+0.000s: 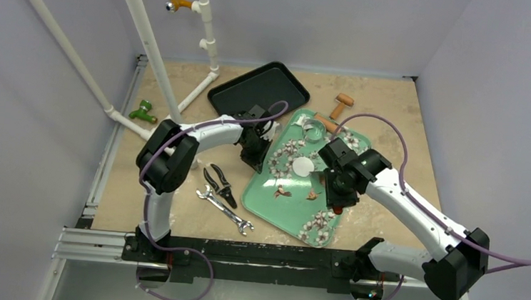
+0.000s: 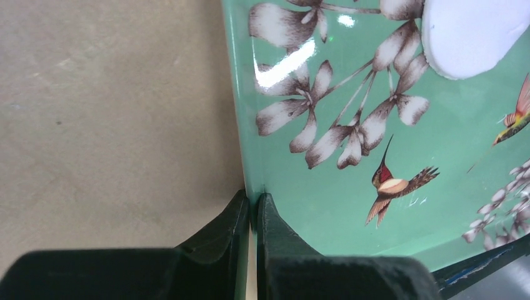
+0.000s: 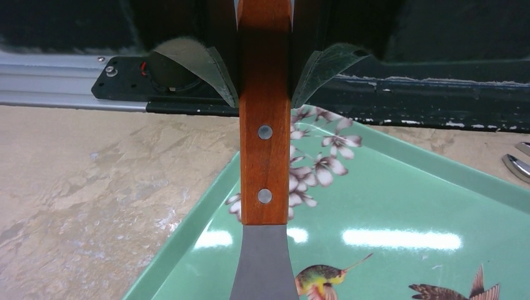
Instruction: Roll out the dumpling wrappers from the dough
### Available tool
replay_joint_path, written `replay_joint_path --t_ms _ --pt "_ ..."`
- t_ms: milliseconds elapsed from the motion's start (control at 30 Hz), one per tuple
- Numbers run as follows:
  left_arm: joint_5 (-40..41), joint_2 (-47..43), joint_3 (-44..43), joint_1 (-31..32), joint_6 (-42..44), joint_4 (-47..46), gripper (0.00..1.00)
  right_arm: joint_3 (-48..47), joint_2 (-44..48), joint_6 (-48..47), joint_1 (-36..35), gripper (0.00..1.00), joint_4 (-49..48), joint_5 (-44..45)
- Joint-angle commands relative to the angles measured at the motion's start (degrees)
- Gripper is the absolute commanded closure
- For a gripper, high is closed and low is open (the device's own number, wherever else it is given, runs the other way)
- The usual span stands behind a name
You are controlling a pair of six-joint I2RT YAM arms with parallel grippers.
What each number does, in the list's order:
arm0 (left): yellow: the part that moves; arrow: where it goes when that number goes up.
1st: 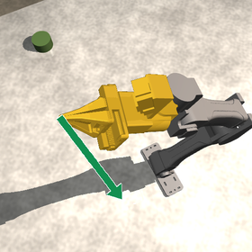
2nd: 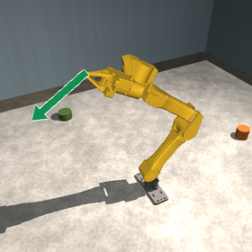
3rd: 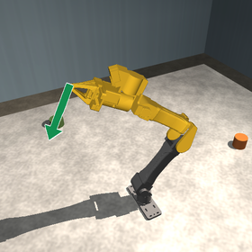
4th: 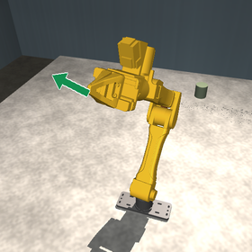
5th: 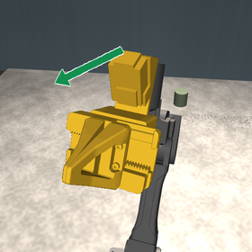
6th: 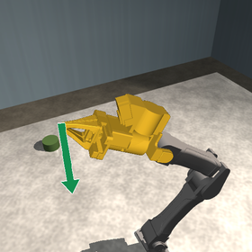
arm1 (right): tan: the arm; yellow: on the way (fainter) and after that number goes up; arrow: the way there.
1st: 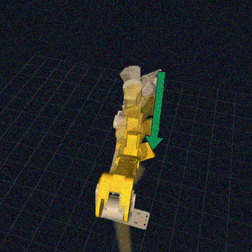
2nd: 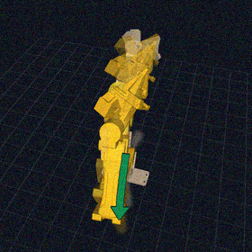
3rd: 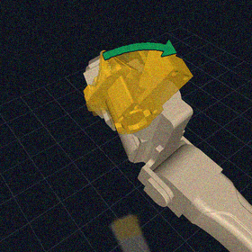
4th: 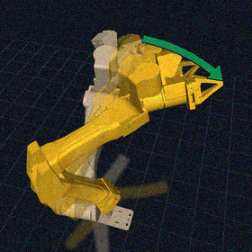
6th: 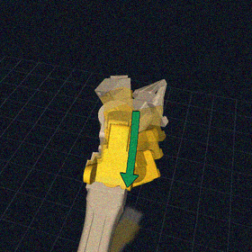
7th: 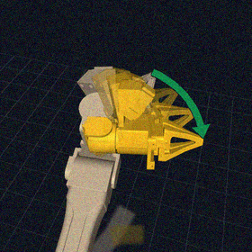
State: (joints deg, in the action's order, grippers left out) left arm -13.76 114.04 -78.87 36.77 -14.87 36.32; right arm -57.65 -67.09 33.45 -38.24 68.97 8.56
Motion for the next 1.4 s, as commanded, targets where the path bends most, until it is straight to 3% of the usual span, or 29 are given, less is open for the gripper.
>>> replay_joint_path --t_ms 0,167,267,367,533,667,933,1367 --pt "2.54 -0.54 -0.33 -1.83 4.99 5.04 1.0 -6.05 0.99 1.48 -0.13 1.0 0.17 1.4" --pt "0.88 -0.49 2.44 -1.94 4.82 3.39 1.0 -7.74 2.8 1.15 -0.87 1.0 -2.31 -8.02" --pt "0.81 -0.64 1.66 -3.15 6.27 4.44 1.0 -7.03 2.17 3.9 -0.87 1.0 0.52 -2.61" --pt "-0.9 -1.26 1.38 -6.49 7.77 6.7 1.0 -4.84 -0.6 5.93 -0.87 1.0 3.52 8.33" --pt "-2.26 -2.93 3.85 -7.57 11.2 7.66 1.0 -5.08 -4.74 6.04 -1.0 1.0 -0.54 14.62" --pt "-4.31 -2.69 4.59 -7.53 10.56 6.11 1.0 -1.83 -6.82 2.18 -3.47 1.0 -6.4 11.2" --pt "-5.4 -2.7 4.52 -8.21 10.85 6.0 1.0 2.05 -7.05 1.75 -6.55 1.0 -1.93 12.38" --pt "-5.88 -2.41 4.49 -8.21 10.57 5.4 1.0 7.16 -4.26 -0.26 -10.11 1.0 -4.39 5.99"
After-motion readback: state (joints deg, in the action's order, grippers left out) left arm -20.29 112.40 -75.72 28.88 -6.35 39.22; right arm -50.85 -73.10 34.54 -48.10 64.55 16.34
